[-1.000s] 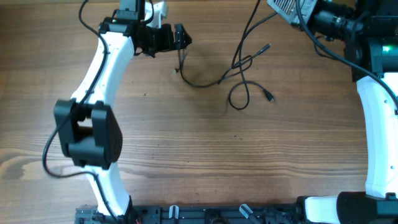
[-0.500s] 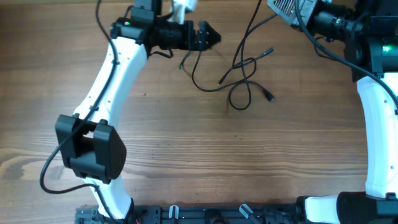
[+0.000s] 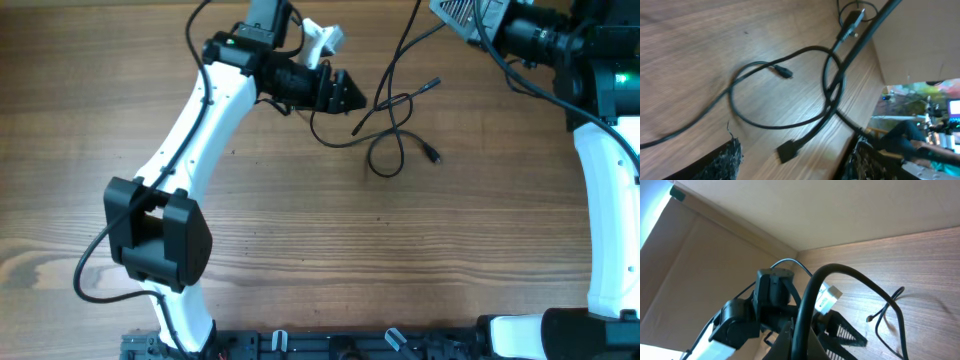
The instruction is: Untangle cables
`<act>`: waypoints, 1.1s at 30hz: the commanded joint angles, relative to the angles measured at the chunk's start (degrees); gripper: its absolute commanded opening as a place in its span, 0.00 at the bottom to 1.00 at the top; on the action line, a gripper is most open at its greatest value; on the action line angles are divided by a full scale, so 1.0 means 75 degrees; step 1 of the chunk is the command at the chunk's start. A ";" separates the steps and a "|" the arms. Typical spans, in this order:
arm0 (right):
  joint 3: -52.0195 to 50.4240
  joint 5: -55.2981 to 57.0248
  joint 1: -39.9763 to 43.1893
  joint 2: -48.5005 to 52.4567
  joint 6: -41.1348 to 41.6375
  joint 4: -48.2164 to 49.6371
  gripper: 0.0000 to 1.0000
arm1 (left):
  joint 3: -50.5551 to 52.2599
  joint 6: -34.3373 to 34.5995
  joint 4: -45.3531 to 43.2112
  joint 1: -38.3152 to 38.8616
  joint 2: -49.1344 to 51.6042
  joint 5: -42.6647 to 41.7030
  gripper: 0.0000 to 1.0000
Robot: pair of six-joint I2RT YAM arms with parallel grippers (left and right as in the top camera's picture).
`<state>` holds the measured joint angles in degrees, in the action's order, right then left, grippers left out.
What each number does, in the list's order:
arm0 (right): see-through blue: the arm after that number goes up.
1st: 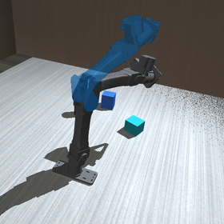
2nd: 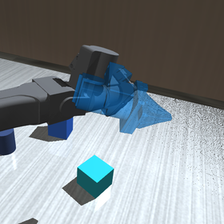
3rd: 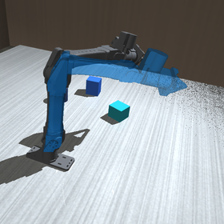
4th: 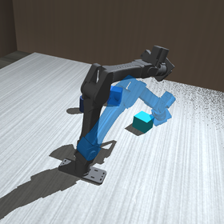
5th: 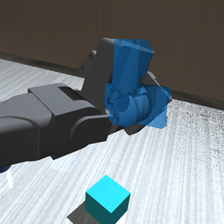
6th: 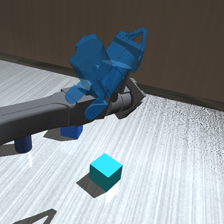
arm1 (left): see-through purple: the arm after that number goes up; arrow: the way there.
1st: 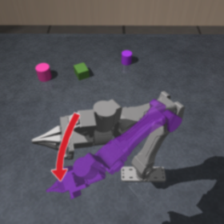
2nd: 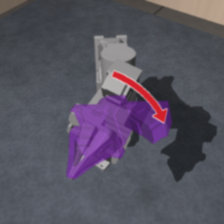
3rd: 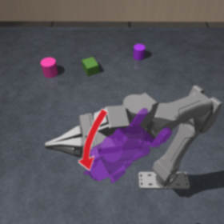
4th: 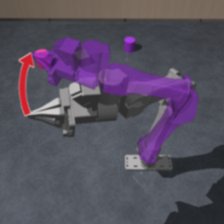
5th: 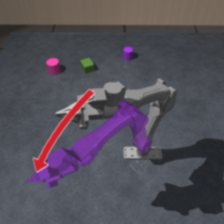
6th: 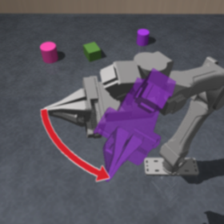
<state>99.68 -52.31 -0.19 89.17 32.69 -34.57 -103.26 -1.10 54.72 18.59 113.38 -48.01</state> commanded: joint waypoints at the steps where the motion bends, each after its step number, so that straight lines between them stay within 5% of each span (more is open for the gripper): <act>1: 0.0050 -0.0245 0.0003 0.0044 -0.0160 0.0026 0.04 | 0.0026 -0.1393 0.0082 -0.0358 0.0117 -0.0519 0.74; 8: 0.0050 -0.0364 0.0006 0.0044 -0.0160 0.0029 0.04 | 0.0032 -0.2416 0.0015 -0.0044 0.0490 -0.1311 0.71; 16: 0.0050 -0.0391 0.0006 0.0044 -0.0163 0.0029 0.04 | 0.0035 -0.2430 -0.0122 0.0271 0.0670 -0.1314 0.70; 25: 0.0050 -0.0597 0.0006 0.0041 -0.0134 0.0102 0.04 | 0.0038 -0.2422 -0.0405 0.0516 0.0915 -0.1247 0.47; 33: 0.0050 -0.1198 0.0006 0.0041 0.0099 0.0350 0.04 | 0.0038 -0.2390 -0.0565 0.0507 0.1239 -0.1192 0.41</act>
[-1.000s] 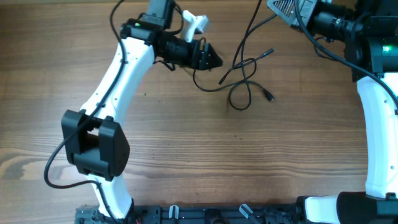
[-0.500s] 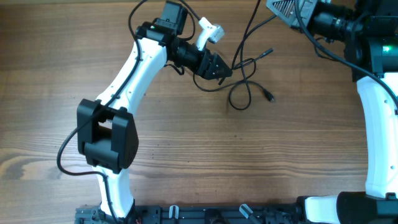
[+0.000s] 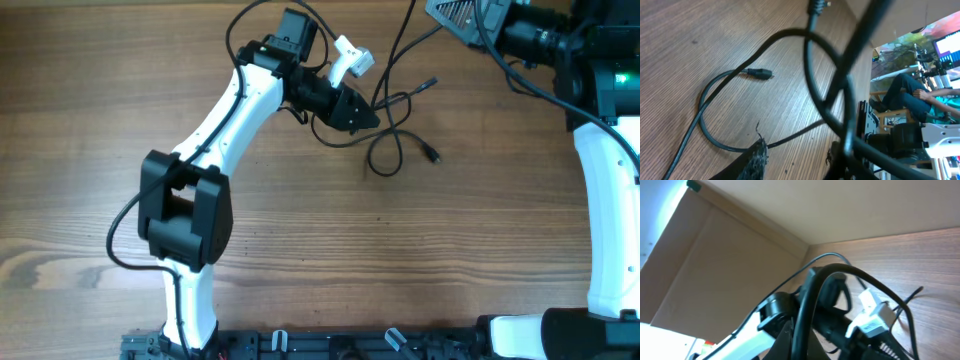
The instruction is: Untangle cables
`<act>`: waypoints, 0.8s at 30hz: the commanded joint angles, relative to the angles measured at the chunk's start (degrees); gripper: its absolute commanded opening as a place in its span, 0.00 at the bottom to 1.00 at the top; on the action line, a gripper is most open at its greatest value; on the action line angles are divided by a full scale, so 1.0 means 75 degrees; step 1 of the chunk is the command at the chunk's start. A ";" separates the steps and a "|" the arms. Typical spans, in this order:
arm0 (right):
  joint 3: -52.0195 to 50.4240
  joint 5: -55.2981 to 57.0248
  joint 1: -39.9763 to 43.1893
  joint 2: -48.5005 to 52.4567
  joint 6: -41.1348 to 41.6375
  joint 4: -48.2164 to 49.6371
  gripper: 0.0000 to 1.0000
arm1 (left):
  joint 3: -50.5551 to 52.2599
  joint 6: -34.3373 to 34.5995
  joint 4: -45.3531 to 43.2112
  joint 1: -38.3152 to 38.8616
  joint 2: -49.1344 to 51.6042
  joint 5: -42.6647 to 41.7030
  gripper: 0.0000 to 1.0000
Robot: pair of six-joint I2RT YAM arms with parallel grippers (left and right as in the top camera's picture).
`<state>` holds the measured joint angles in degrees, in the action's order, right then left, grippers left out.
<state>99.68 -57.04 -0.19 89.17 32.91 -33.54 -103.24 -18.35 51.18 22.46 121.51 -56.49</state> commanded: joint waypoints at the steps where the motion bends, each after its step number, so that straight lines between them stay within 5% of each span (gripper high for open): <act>1: 0.0050 -0.0670 0.0006 0.0041 0.0143 0.0326 0.04 | 0.0035 -0.0093 -0.0131 -0.0009 0.0163 -0.0050 0.39; 5: 0.0052 -0.1026 0.0006 0.0041 0.0606 0.1011 0.04 | 0.0035 0.0119 -0.0172 -0.0009 0.0166 0.0618 0.04; 15: 0.0052 -0.1585 0.0880 0.0041 0.3512 0.5059 0.04 | 0.0035 0.2168 -0.0166 -0.0017 0.0172 0.3369 0.04; 24: 0.0052 -0.1422 0.2022 0.0041 0.5333 0.6604 0.04 | 0.0035 0.4083 -0.0090 -0.0015 0.0172 0.5715 0.04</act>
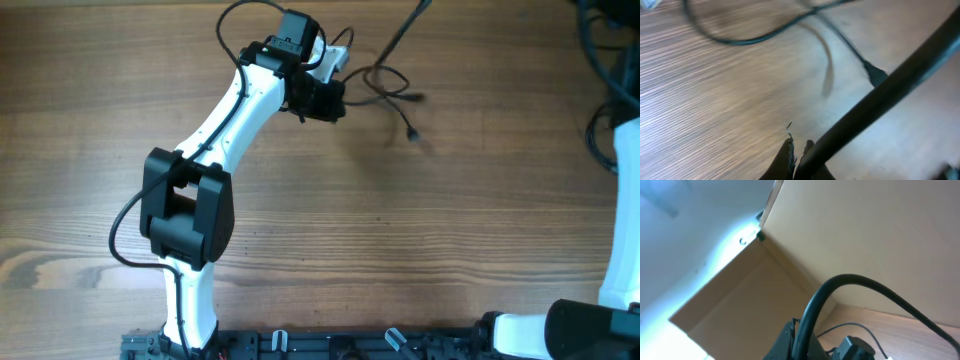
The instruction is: Untangle cables
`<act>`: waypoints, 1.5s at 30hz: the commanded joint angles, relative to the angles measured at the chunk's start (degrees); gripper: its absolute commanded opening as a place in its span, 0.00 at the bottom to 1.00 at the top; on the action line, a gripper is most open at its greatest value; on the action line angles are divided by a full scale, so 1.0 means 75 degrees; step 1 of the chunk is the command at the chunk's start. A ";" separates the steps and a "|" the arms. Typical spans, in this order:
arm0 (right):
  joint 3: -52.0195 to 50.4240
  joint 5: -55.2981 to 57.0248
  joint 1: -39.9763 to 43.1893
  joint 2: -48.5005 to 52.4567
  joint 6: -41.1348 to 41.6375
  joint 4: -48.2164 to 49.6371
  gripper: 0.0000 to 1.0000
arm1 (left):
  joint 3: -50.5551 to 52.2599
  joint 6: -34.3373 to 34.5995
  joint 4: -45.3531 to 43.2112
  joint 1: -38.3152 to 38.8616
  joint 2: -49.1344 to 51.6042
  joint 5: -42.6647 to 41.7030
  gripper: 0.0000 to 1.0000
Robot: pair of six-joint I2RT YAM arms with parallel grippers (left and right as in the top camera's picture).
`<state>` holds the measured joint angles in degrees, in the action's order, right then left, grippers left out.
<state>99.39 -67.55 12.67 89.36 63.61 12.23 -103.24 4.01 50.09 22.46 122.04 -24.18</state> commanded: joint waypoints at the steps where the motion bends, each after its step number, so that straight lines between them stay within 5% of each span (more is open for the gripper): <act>1: 0.0090 0.0003 0.0367 0.0015 0.1448 0.0708 0.04 | 0.0035 0.1195 0.0067 -0.0015 0.0102 0.1574 0.04; 7: 0.0090 0.0583 0.0755 0.0015 0.3410 0.2690 0.04 | 0.0035 0.1556 0.0338 -0.0017 0.0102 0.2503 0.04; 14: 0.0090 0.2133 0.1043 0.0017 0.3520 0.3098 0.04 | 0.0035 0.1518 0.1125 -0.0015 0.0102 0.2541 0.04; 22: 0.0087 0.2142 0.0962 0.0017 0.3101 0.1786 0.04 | 0.0035 0.0283 0.1341 -0.0009 0.0102 -0.2008 0.04; 27: 0.0087 0.2381 0.0408 0.0017 0.2477 0.0554 0.04 | 0.0035 0.0291 0.0994 -0.0006 0.0102 -0.4115 0.04; 40: 0.0087 0.5907 -0.1189 0.0038 0.3194 0.0425 0.04 | 0.0035 0.0283 0.1008 0.0487 0.0102 -0.4736 0.04; 45: 0.0087 0.6263 -0.1215 0.0044 0.4570 0.0807 0.04 | 0.0035 0.0117 0.1011 0.0522 0.0102 -0.4628 0.04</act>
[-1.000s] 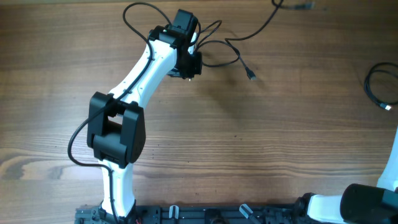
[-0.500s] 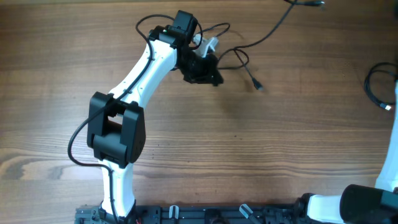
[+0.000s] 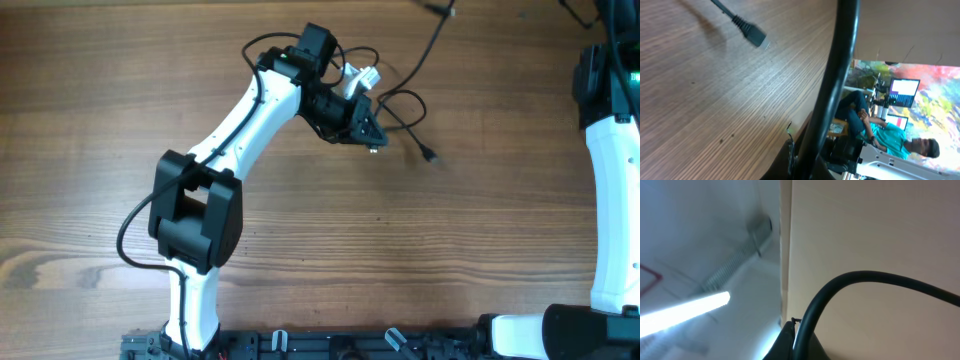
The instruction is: Untangle cables
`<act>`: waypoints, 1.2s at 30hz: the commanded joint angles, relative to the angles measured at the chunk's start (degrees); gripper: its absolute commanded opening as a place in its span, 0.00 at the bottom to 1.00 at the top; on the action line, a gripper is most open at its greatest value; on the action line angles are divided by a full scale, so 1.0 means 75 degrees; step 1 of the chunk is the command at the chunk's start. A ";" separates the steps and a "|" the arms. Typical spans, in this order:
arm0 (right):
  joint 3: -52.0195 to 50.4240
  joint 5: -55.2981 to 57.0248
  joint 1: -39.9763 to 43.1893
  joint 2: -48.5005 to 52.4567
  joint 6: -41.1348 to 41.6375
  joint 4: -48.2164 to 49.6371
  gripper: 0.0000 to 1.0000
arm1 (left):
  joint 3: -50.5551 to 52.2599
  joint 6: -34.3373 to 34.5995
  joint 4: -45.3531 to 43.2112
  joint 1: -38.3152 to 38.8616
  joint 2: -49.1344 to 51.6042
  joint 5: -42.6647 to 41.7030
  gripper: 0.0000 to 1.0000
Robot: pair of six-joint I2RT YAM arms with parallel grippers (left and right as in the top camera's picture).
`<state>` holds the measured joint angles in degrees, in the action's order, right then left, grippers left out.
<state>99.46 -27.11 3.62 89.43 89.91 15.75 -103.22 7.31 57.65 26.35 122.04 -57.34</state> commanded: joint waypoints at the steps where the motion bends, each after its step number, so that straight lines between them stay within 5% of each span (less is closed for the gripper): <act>1: 0.0079 0.0871 -0.0012 0.0035 0.1212 0.0530 0.04 | 0.0032 -0.0323 -0.0003 0.0012 0.0102 -0.0207 0.04; 15: 0.0079 0.0291 -0.0498 0.0082 0.1999 0.0224 0.04 | 0.0032 -0.0233 -0.1067 0.0720 0.0102 0.1061 0.04; 28: 0.0079 0.2923 -0.0691 0.1049 0.1993 0.1271 0.04 | 0.0032 -0.0300 -0.1061 0.1725 0.0102 0.1612 0.04; 30: 0.0079 0.3485 -0.0673 0.1154 0.1320 0.1268 0.04 | 0.0032 -0.0323 -0.1055 0.1789 0.0102 0.1612 0.04; 36: 0.0082 0.5138 -0.0673 0.1166 -0.3471 0.0554 0.05 | 0.0032 -0.0326 -0.0816 0.1775 0.0102 0.1734 0.04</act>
<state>99.46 1.13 -1.67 98.19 86.98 21.43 -103.13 6.26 50.72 39.92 122.04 -45.32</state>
